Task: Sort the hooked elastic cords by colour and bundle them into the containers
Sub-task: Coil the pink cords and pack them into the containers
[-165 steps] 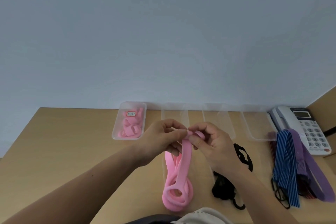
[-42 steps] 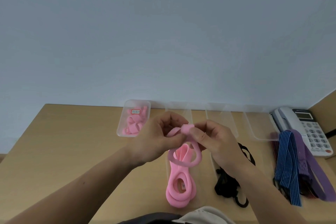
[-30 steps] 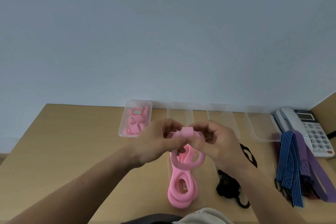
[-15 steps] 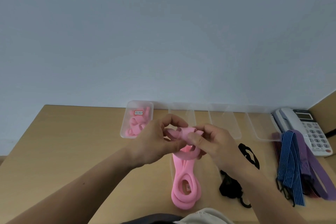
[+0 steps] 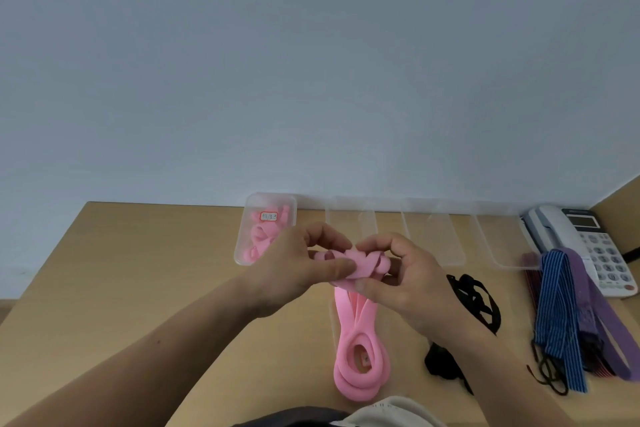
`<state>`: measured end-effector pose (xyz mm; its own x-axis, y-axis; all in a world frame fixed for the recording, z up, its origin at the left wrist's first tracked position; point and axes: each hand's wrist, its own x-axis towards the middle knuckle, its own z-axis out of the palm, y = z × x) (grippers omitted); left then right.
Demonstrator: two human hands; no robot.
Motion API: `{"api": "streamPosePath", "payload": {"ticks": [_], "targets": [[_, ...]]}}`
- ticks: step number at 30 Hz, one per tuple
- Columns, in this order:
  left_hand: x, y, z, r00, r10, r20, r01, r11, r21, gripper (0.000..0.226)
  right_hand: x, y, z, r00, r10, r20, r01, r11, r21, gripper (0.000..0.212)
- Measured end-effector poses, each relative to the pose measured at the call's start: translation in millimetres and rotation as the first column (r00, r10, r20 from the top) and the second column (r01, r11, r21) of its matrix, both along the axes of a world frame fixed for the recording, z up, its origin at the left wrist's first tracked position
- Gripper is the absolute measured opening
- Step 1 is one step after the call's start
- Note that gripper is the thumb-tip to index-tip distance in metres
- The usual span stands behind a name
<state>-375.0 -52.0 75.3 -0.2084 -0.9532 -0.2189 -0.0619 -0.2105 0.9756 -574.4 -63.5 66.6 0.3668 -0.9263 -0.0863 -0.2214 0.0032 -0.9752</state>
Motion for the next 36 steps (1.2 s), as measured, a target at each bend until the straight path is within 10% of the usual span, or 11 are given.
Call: {"api": "streamPosePath", "payload": {"ticks": [11,16,28,36], "targets": [[15.0,-3.9,-15.8,0.999,0.007,-0.032,-0.007,1.0,-0.008,0.049,20.3,-4.8,-8.4,0.993,-0.106,0.052,0.103,0.993,0.053,0.025],[20.8,-15.2,-27.9,0.999,-0.012,-0.039,0.014,0.998,0.065,0.023,23.2,-8.9,-19.9,0.991,-0.132,-0.035,0.133,0.99,0.034,0.024],[-15.7,-80.7,-68.9,0.967,0.229,-0.113,-0.17,0.908,0.382,0.026,-3.8,-74.5,-68.0,0.826,-0.062,-0.561,-0.238,0.863,-0.446,0.039],[-34.2,-133.6,-92.9,0.949,0.316,0.01,-0.295,0.874,0.386,0.019,-14.0,-151.3,-113.4,0.828,-0.091,-0.553,-0.337,0.708,-0.621,0.03]]}}
